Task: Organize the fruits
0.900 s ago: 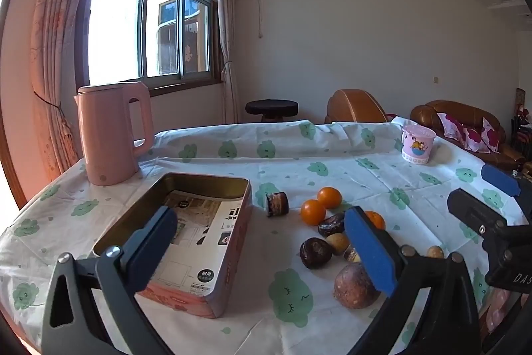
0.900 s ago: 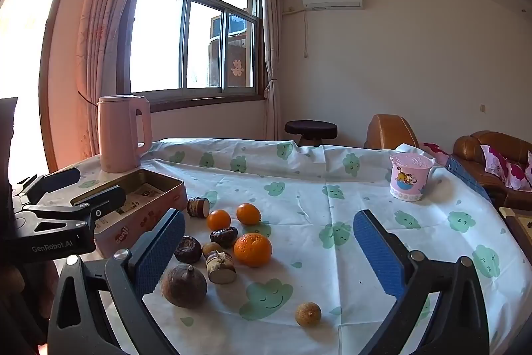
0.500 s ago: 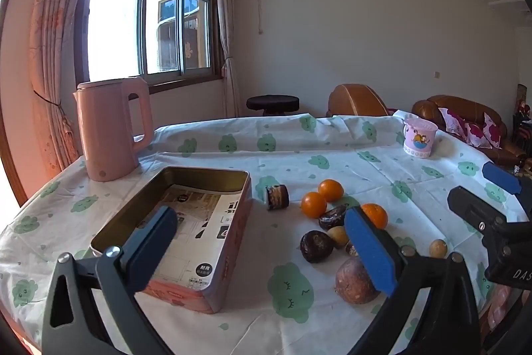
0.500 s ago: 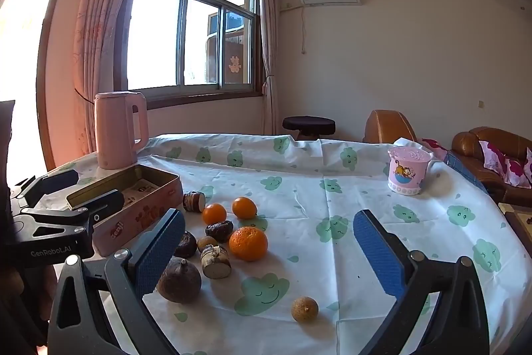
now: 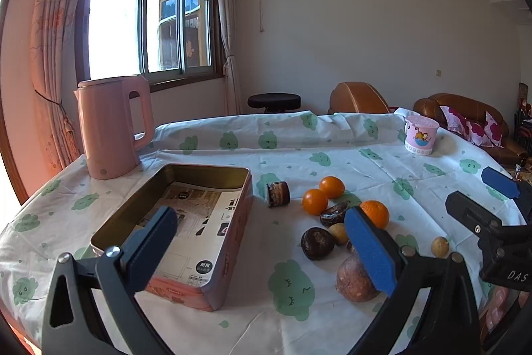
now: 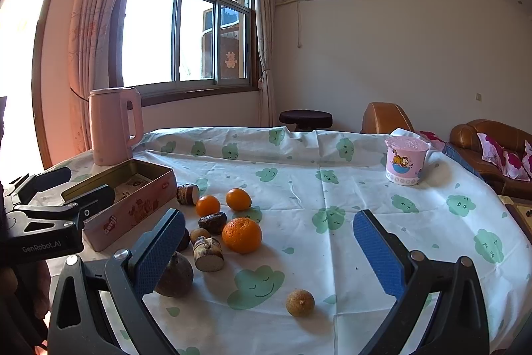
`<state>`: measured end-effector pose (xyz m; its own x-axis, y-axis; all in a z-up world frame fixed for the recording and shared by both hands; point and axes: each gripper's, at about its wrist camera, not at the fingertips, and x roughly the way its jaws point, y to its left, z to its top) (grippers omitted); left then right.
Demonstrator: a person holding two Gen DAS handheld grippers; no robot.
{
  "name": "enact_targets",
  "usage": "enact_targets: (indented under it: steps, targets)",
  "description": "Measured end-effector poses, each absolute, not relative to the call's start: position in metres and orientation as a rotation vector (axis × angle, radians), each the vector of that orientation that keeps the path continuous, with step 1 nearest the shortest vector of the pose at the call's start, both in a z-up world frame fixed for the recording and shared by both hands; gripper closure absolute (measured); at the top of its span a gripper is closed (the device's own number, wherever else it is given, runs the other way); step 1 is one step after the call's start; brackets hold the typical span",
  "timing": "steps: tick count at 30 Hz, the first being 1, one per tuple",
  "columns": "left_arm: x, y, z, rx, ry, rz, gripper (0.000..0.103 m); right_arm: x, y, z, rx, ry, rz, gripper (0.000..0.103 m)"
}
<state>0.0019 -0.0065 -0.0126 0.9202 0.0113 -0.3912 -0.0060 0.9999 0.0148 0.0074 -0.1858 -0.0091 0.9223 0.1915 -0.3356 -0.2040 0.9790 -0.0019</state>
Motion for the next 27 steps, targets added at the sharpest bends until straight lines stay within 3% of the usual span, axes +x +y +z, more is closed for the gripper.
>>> enact_targets:
  steps: [27]
  targets:
    - [0.0014, -0.0042, -0.0151, 0.002, 0.407, 0.014, 0.0, 0.0075, -0.1864, -0.0133, -0.037, 0.35, 0.205, 0.001]
